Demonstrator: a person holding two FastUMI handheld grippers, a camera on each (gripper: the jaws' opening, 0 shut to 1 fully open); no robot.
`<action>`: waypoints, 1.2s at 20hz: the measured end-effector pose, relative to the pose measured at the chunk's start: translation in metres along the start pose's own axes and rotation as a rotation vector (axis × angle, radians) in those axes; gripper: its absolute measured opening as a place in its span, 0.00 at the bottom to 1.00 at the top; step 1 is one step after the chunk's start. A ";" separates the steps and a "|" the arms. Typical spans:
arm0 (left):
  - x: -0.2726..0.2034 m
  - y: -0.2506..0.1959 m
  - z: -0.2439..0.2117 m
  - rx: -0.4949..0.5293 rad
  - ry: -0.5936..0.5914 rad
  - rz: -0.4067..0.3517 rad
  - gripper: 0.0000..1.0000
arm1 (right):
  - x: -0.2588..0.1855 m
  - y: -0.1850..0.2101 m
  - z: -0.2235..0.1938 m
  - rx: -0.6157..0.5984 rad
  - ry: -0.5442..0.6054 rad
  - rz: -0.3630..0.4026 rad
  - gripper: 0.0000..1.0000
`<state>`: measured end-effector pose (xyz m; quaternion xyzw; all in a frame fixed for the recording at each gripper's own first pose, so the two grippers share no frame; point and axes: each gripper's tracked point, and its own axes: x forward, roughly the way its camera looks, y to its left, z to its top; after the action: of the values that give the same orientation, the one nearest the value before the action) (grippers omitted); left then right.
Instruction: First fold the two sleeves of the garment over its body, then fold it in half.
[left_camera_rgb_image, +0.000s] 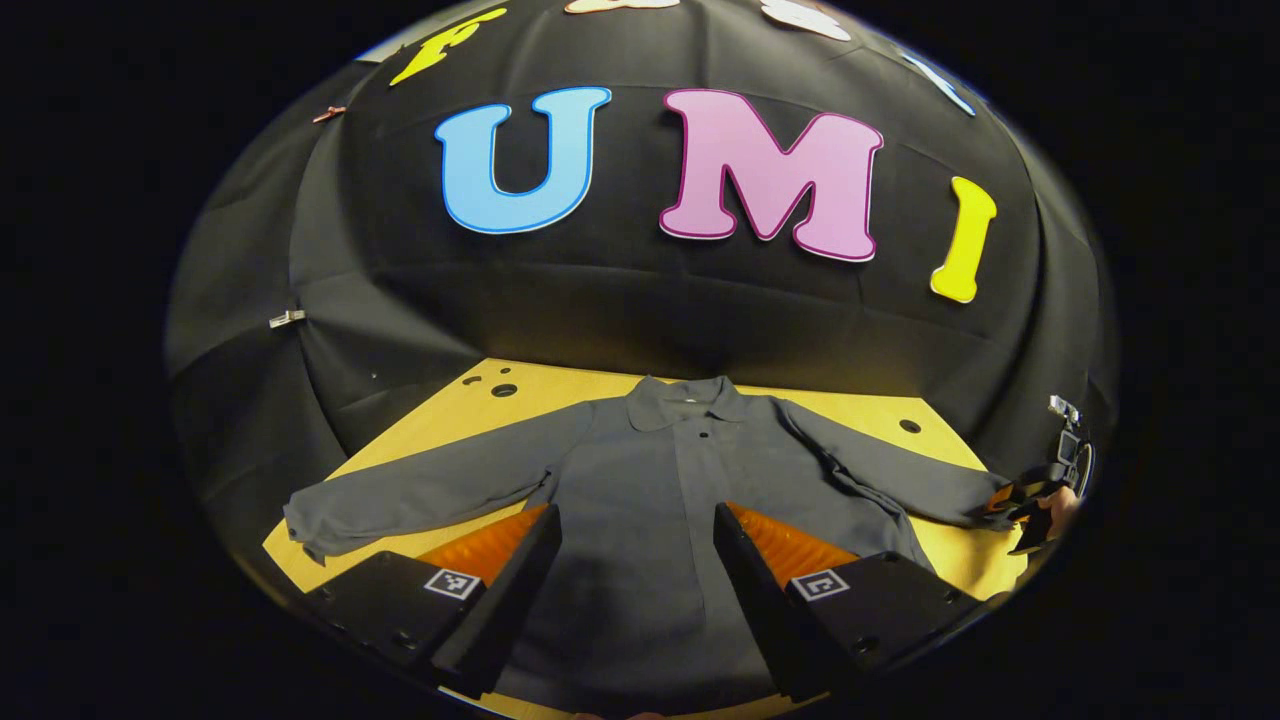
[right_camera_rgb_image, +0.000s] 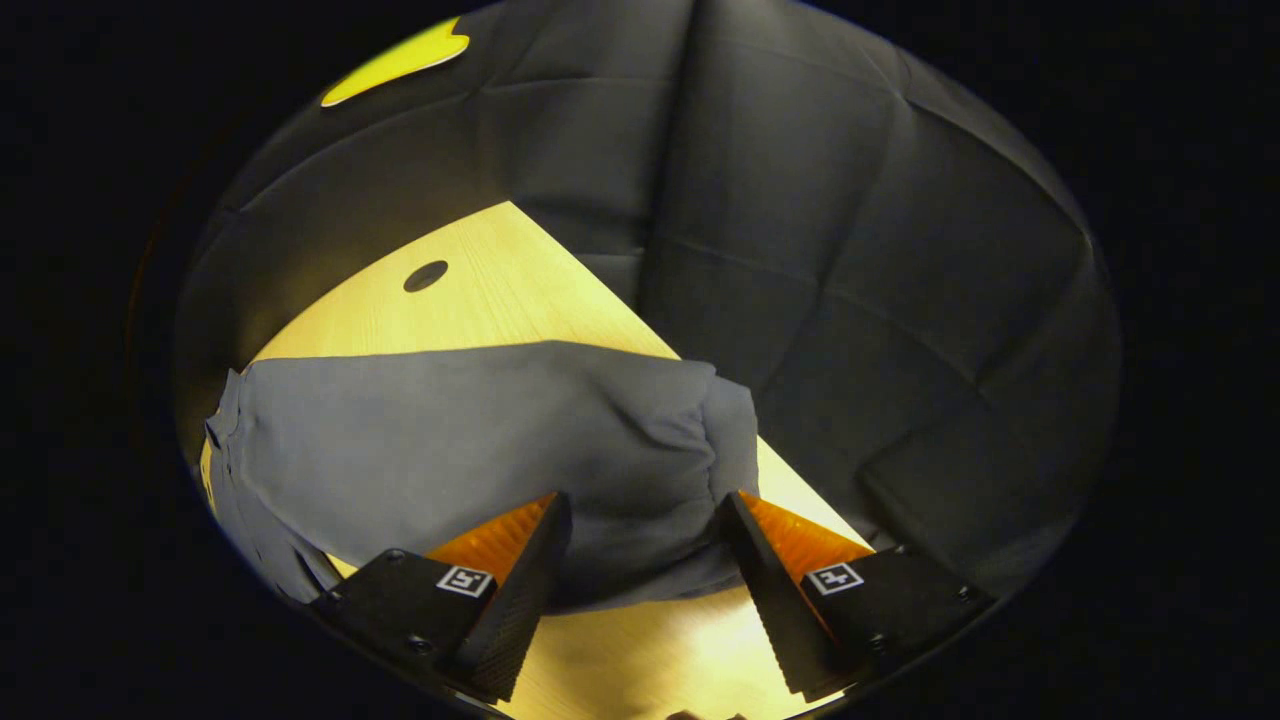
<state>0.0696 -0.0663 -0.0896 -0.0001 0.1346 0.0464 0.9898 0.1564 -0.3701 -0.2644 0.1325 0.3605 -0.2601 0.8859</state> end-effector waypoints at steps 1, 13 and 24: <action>0.000 0.000 -0.001 0.001 0.002 -0.001 0.97 | -0.002 0.002 0.003 -0.006 -0.019 0.005 0.97; 0.002 -0.003 -0.006 -0.021 0.013 0.003 0.97 | -0.003 0.016 0.007 -0.059 -0.018 0.110 0.06; -0.009 0.022 -0.008 -0.054 0.014 0.057 0.97 | -0.065 0.049 0.044 -0.238 -0.164 0.175 0.05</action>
<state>0.0571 -0.0454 -0.0952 -0.0231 0.1400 0.0781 0.9868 0.1691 -0.3247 -0.1852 0.0359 0.3021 -0.1475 0.9411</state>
